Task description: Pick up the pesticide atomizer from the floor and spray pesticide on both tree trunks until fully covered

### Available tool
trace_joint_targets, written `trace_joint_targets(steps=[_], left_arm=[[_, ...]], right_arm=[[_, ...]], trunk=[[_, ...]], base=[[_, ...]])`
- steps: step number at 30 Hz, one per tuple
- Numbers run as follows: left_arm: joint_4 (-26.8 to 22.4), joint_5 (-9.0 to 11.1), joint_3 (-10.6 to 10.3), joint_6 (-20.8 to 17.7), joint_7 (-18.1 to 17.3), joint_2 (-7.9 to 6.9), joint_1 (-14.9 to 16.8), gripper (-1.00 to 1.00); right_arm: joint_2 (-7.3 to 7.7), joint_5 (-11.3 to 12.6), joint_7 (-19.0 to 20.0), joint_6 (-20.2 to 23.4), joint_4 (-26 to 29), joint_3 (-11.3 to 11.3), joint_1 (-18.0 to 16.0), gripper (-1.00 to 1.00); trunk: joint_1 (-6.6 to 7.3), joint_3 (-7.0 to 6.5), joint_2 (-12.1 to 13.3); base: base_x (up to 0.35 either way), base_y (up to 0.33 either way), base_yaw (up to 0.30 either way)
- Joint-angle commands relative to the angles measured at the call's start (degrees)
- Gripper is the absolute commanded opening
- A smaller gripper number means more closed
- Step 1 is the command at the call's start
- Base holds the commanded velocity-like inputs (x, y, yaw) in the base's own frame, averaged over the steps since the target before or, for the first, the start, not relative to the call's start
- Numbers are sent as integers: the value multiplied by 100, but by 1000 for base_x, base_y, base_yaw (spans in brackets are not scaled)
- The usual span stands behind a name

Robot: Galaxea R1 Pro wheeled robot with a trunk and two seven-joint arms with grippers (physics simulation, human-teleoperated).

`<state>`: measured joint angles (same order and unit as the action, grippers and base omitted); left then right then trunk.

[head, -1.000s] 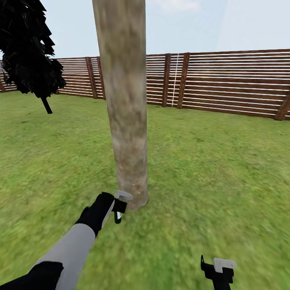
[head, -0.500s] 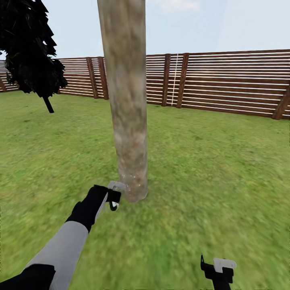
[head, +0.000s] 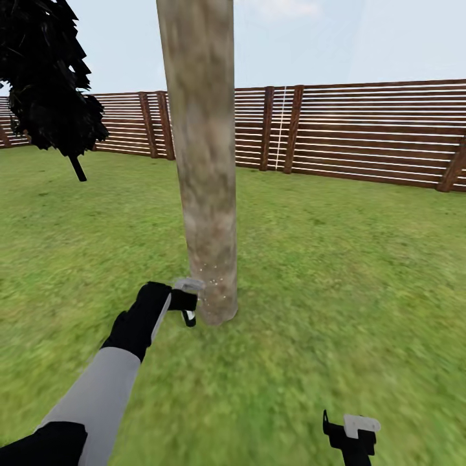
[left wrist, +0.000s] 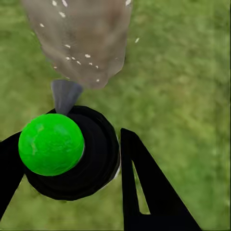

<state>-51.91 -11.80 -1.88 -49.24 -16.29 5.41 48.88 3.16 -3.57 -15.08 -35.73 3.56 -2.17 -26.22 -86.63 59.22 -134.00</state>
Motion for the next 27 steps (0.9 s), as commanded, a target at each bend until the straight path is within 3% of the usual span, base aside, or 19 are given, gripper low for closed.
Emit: trace_joint_targets(steps=[1,3,5,7,9,11,15,27], left_arm=[[-17,-163,-19,-66,-68,119,43,-100],[-106,-158,-28,-158,-85,201,144,-100],[-362,-176,-6,-214,-92,156,190,-100],[-428,-187,12,-222,-87,-48,193,-100],[-450,-171,26,-230,-92,-516,181,-100],[-458,-164,8,-257,-90,-646,151,-100],[-459,-161,-14,-253,-80,-607,128,-100],[-381,-180,12,-253,-33,-567,123,-100]], right_arm=[[-5,-39,-22,-13,-5,-20,-2,100],[-4,-39,-22,-13,-5,-20,1,100],[-3,-39,-22,-13,-5,-20,0,100],[-7,-39,-22,-13,-5,-20,-1,100],[-8,-41,-22,-13,-5,-20,-1,100],[-9,-46,-22,-13,-5,-20,0,100],[-14,-48,-18,-13,-5,-16,-3,100],[-18,-48,-20,-13,-5,-11,-1,100]], trunk=[[1,5,-2],[1,5,-2],[1,5,-2],[1,5,-2],[1,5,-2],[1,5,-2],[1,5,-2],[1,5,-2]], base=[[0,0,0],[0,0,0],[0,0,0],[0,0,0],[0,0,0],[0,0,0],[0,-69,0],[0,-264,0]])
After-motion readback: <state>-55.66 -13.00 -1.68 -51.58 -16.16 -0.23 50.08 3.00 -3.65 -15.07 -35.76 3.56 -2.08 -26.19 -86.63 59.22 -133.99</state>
